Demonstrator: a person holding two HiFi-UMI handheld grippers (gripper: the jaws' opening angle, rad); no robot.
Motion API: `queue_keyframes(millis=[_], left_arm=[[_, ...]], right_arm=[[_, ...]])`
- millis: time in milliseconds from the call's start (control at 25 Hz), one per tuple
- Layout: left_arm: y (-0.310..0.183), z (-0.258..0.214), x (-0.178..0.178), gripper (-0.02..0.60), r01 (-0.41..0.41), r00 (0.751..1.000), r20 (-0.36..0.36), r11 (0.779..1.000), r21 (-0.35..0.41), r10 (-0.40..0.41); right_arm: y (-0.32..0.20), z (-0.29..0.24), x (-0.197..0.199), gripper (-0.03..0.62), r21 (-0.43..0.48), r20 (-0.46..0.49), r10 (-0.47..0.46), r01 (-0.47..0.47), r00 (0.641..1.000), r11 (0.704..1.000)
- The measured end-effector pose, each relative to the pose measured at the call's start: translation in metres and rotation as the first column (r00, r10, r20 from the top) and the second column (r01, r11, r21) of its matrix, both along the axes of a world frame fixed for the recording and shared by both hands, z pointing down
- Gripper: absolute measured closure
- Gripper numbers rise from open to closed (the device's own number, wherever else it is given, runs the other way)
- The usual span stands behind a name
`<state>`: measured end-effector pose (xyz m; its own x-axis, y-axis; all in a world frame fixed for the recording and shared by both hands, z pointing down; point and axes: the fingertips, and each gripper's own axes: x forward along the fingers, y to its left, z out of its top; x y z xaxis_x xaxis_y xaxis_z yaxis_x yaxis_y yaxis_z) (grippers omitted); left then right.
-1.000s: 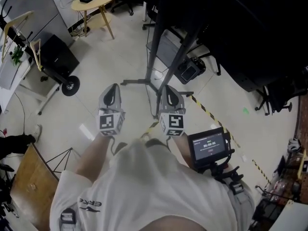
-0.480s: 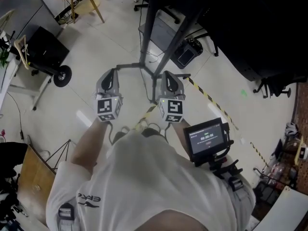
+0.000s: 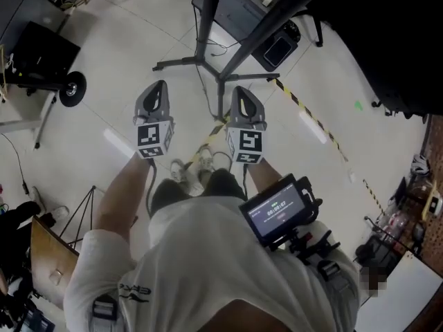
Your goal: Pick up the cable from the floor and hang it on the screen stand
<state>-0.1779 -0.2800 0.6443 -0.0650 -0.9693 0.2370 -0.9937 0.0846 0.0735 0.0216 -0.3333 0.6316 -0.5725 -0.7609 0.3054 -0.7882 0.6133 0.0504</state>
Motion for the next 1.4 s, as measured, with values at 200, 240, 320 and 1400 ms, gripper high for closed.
queue_keyframes(millis=[200,240,320,1400], left_arm=[[-0.019,0.1,0.014,0.578,-0.022,1.0,-0.015,0.998,-0.052,0.021],[-0.024,0.126,0.013,0.578,-0.024,0.999,-0.024,0.998,-0.058,0.023],[-0.033,0.171,0.013,0.578,-0.028,0.999,-0.04,0.997,-0.065,0.025],[-0.126,0.677,0.094,0.577,-0.234,0.972,-0.099,0.932,-0.277,0.215]], right_arm=[[-0.005,0.092,0.006,0.58,-0.035,-0.019,0.005,-0.006,1.0,0.999],[-0.007,0.117,0.004,0.58,-0.039,-0.022,0.008,-0.009,1.0,0.999],[-0.013,0.162,0.003,0.58,-0.047,-0.023,0.02,-0.021,1.0,0.999],[-0.064,0.568,0.051,0.58,-0.087,-0.052,0.098,-0.102,0.994,0.991]])
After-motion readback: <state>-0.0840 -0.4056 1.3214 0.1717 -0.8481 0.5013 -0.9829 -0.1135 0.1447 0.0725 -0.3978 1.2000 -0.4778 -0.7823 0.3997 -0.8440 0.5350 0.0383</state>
